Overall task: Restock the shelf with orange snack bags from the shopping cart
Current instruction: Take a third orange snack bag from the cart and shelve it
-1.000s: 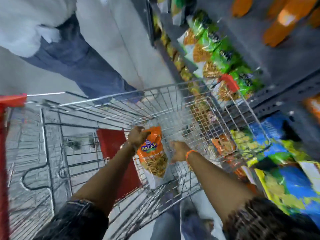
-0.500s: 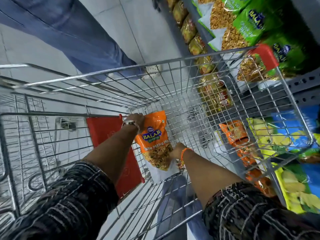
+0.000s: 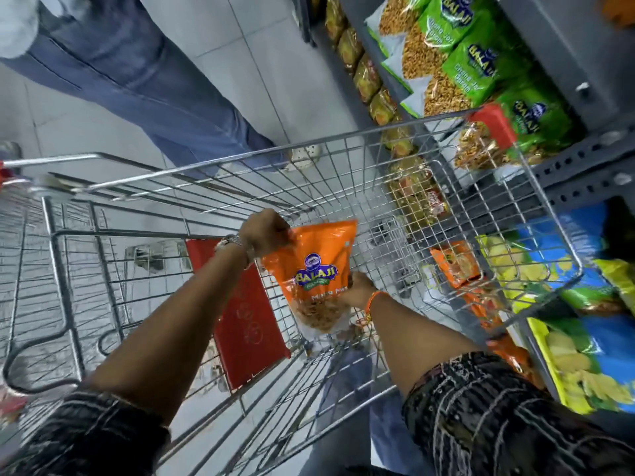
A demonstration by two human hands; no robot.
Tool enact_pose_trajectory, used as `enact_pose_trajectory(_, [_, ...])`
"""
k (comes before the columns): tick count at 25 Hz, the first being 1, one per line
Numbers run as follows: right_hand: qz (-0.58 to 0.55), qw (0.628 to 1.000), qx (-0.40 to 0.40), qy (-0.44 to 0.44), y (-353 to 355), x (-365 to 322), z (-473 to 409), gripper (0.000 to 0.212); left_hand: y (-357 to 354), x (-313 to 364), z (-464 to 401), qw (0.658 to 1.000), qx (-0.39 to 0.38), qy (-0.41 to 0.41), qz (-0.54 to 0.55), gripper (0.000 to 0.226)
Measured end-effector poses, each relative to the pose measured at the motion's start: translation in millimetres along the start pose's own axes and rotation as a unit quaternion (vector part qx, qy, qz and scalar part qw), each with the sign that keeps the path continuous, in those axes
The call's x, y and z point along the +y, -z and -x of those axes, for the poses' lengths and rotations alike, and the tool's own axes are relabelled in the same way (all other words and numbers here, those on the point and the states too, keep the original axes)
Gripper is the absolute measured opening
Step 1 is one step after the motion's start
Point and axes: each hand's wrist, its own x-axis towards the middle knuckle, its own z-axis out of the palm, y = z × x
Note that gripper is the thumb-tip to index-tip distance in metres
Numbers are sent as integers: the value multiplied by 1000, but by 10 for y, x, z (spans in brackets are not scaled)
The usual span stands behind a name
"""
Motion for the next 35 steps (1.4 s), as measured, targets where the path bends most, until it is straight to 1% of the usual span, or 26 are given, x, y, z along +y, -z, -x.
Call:
enact_pose_trajectory(1, [-38,999,22,12,50,-57,51,46,132,70,108,1000,5,-19,3,28])
enact_pose_trajectory(3, [-103,990,81,47,214,-174,218,42,423,278,370,997,41,-68,1,26])
enact_pose_trajectory(5, [-79,982,132,109,398,-294,317,44,741,488,584,989,96,-113,-7,24])
enact_pose_trajectory(9, [-27,967,148,203,845,-584,800,46,1410,956,1071,965,174,-191,-41,21])
enact_pose_trajectory(10, [-22,961,158,227,949,-629,945,46,1564,1070,1206,957,192,-211,-46,20])
enact_pose_trajectory(12, [-50,940,185,283,1148,-677,1314,50,1859,1320,1536,944,219,-242,-33,19])
enact_pose_trajectory(15, [-104,898,227,363,1405,-654,1957,62,2234,1724,2004,933,236,-266,58,25])
enact_pose_trajectory(17, [-114,864,279,404,1538,-611,2399,57,2433,1981,2242,912,249,-293,145,30])
enact_pose_trajectory(19, [-123,818,347,441,1672,-542,2918,48,2600,2284,2501,871,282,-325,239,34])
enact_pose_trajectory(21, [-143,772,405,468,1821,-463,3366,41,2722,2591,2727,818,295,-370,326,32])
enact_pose_trajectory(23, [-159,732,455,482,1939,-405,3756,41,2741,2889,2867,764,273,-421,405,21])
enact_pose_trajectory(25, [-166,694,500,491,2064,-326,4092,47,2662,3179,2940,716,216,-475,463,7])
enact_pose_trajectory(26, [-173,675,523,490,2144,-280,4293,50,2609,3360,2974,697,181,-500,481,7])
enact_pose_trajectory(28, [-208,648,547,488,2287,-191,4670,54,2490,3702,3064,672,130,-534,497,16])
enact_pose_trajectory(29, [-221,629,565,486,2352,-126,4868,56,2454,3892,3139,658,114,-550,502,27])
enact_pose_trajectory(31, [-230,597,603,478,2433,9,5226,52,2425,4235,3314,630,84,-575,516,44])
enact_pose_trajectory(33, [-228,570,635,469,2470,154,5610,48,2432,4589,3540,601,55,-608,515,51])
enact_pose_trajectory(35, [-231,550,663,452,2483,313,6019,48,2428,4935,3799,579,17,-638,508,58])
